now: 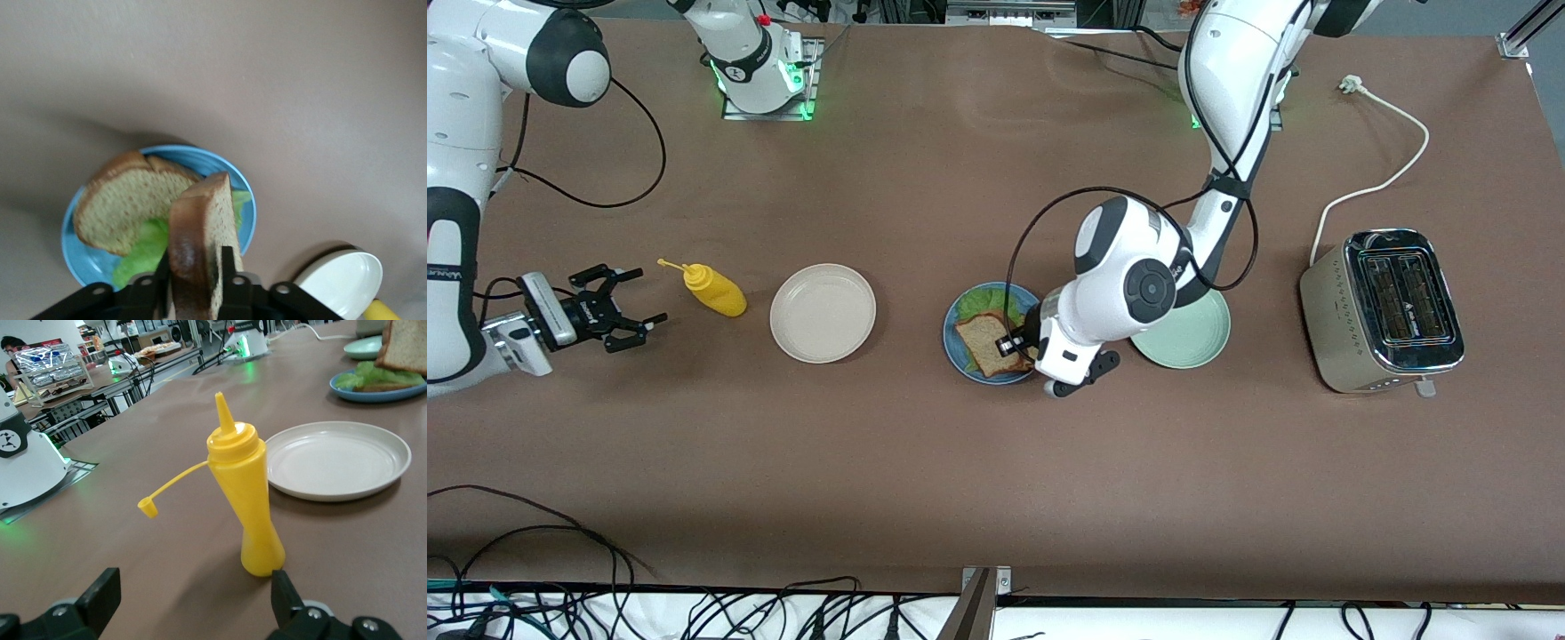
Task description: Make sandwich in blue plate with both arms
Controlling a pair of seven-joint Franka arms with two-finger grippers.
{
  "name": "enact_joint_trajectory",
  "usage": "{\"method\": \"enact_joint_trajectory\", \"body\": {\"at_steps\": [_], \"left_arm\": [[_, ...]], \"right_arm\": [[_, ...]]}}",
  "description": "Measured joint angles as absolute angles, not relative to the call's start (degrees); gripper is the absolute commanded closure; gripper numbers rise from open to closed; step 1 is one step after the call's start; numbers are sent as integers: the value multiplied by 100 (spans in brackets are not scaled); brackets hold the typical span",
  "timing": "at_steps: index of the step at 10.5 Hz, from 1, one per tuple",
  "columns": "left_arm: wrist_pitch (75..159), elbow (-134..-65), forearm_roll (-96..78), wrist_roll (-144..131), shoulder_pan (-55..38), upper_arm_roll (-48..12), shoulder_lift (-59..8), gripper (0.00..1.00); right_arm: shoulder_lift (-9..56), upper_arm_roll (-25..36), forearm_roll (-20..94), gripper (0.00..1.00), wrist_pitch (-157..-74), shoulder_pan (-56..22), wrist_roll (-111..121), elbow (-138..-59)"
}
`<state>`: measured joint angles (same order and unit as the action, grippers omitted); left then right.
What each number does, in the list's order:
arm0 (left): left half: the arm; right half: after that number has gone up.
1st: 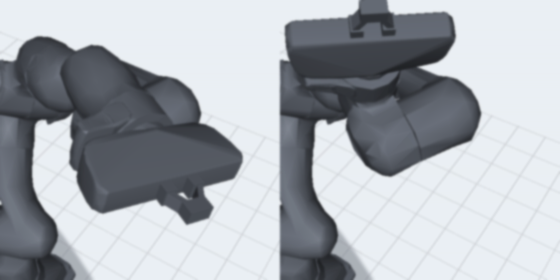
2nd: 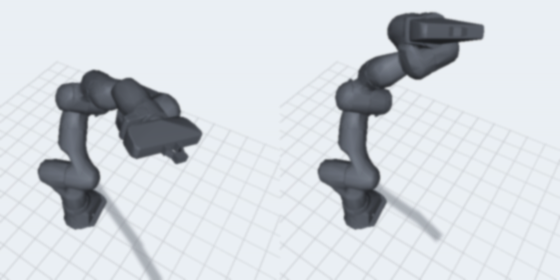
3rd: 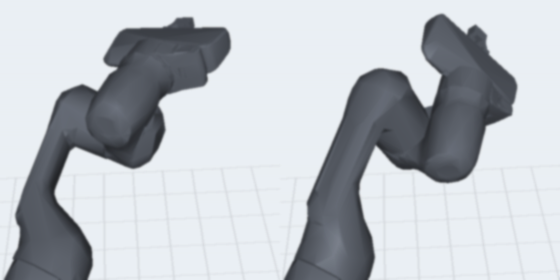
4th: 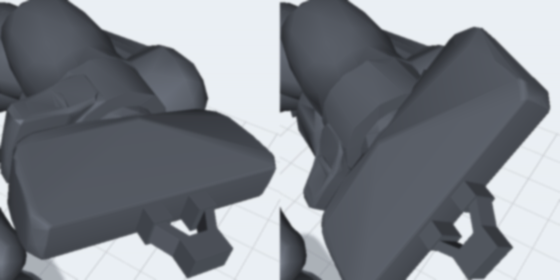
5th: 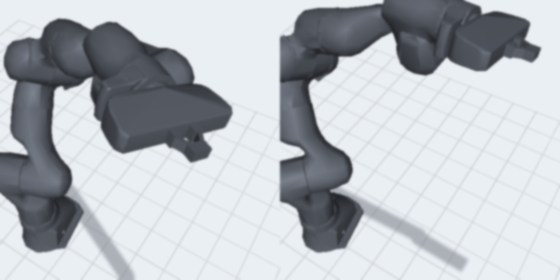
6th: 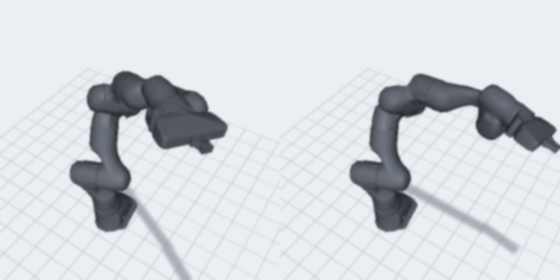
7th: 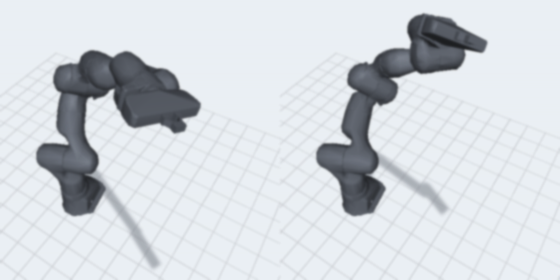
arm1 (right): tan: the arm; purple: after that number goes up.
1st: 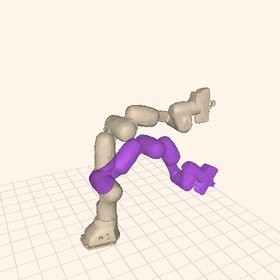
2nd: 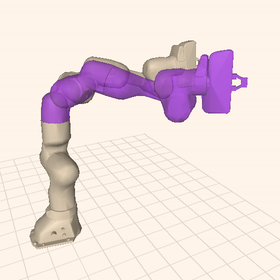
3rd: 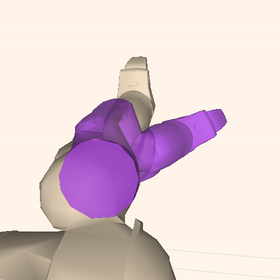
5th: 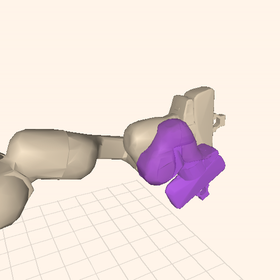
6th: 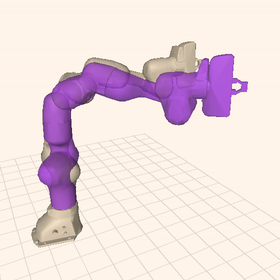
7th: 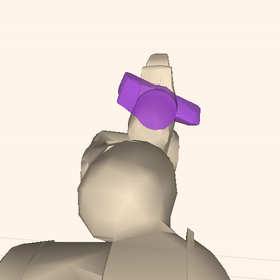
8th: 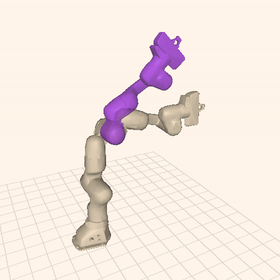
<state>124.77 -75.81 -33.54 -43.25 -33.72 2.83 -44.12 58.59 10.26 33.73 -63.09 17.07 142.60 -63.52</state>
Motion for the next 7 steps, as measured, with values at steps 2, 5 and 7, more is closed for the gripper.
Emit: {"method": "enact_joint_trajectory", "body": {"at_steps": [2,5,7], "left_arm": [[12477,-7610,-3354,-4185,-3330,300,-4423,0],[12478,-7610,-3354,-4064,-3329,301,-4422,0],[12474,-7639,-3354,-4047,-3327,322,-4405,0]], "right_arm": [[5811,1075,3337,0,-6295,1704,13647,-6185],[5740,1076,3119,0,-6308,1632,12618,-5843],[5471,1076,2911,0,-6303,1494,11707,-5615]]}}
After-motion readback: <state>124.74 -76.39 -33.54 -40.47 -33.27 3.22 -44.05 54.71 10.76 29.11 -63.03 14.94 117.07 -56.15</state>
